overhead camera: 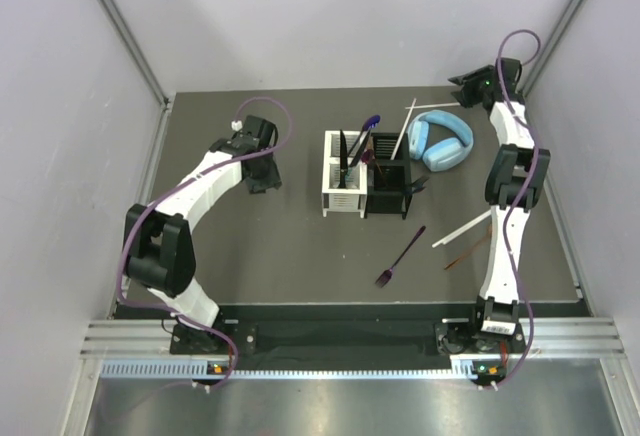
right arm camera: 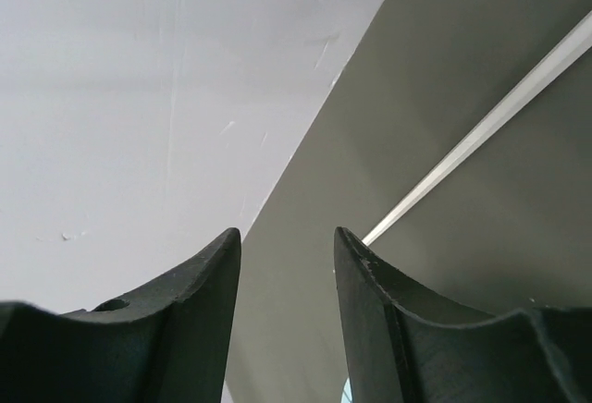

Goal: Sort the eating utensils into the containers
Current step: Move the chopstick to the center of the board.

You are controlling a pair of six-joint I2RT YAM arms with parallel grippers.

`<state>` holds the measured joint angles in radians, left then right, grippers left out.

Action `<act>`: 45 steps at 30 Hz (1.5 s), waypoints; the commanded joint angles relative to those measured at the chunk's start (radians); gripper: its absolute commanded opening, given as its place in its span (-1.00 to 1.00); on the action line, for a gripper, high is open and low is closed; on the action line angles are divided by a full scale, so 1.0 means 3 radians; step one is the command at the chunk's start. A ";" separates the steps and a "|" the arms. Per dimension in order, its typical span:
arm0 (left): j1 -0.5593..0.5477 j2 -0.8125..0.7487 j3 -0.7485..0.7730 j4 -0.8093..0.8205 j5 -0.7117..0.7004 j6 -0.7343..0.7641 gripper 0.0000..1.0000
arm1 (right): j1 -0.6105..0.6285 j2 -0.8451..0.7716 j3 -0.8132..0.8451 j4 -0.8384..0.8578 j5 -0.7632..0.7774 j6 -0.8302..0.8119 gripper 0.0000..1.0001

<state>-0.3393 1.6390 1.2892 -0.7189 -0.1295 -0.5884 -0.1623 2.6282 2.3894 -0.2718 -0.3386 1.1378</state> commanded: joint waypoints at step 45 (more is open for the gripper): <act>0.0016 -0.0048 0.0182 -0.0288 -0.0300 -0.0058 -0.18 | -0.0369 -0.1223 -0.1516 -0.0679 0.1113 -0.0596 -0.17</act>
<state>-0.3393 1.6318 1.3155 -0.8162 -0.2035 -0.6243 -0.2714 2.3810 1.9533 -0.4271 -0.0391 1.0519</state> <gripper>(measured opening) 0.411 0.414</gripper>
